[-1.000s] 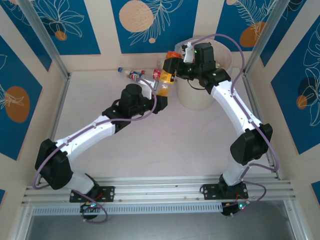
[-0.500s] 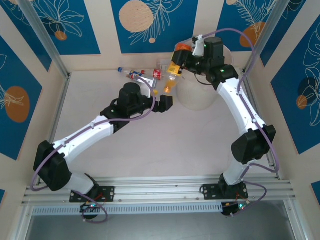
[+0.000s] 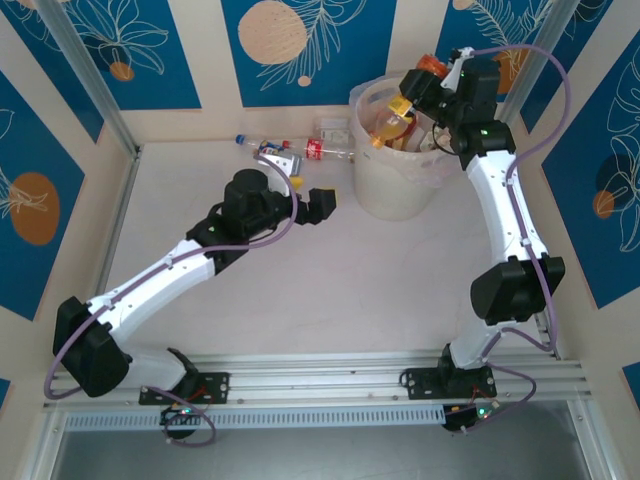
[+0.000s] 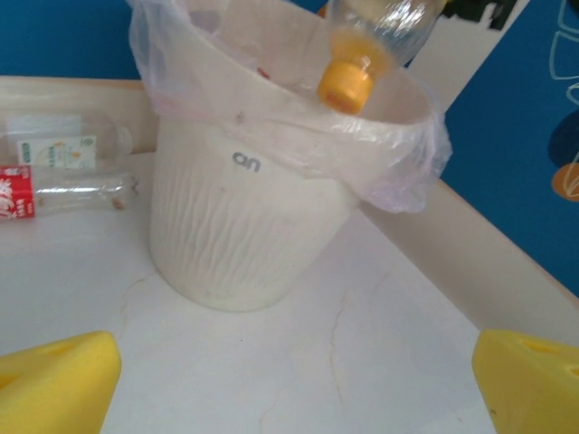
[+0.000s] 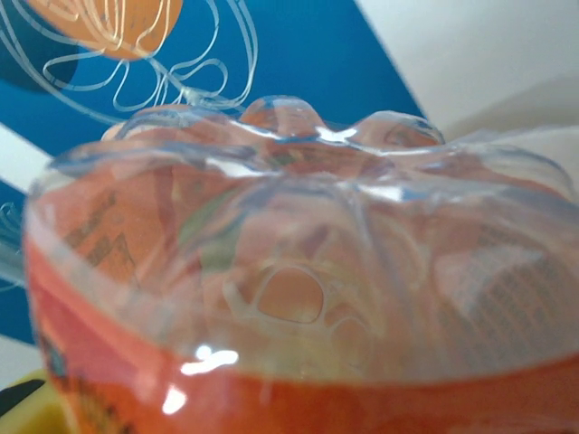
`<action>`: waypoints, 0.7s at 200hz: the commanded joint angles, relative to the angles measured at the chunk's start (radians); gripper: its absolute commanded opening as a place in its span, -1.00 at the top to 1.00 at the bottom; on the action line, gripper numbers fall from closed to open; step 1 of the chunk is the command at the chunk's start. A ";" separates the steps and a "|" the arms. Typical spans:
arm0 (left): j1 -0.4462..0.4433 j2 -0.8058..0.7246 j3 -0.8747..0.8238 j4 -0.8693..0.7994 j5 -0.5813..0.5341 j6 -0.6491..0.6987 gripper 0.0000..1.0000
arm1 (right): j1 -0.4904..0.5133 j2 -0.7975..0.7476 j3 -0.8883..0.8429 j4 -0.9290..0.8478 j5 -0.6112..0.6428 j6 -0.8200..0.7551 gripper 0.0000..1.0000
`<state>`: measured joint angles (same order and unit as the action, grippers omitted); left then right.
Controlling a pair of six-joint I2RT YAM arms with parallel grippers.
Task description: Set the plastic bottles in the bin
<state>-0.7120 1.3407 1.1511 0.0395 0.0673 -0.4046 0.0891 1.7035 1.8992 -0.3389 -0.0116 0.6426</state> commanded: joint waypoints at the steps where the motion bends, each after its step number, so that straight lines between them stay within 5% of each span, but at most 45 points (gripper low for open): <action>1: -0.009 -0.031 -0.006 -0.026 -0.048 0.032 -1.00 | -0.009 -0.012 0.038 0.076 0.087 -0.020 -0.07; 140: -0.006 -0.060 -0.030 -0.096 -0.156 0.059 -1.00 | -0.010 0.286 0.230 -0.004 0.191 0.031 -0.07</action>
<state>-0.7120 1.3052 1.1332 -0.0425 -0.0624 -0.3668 0.0761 1.9697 2.0789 -0.3077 0.1555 0.6399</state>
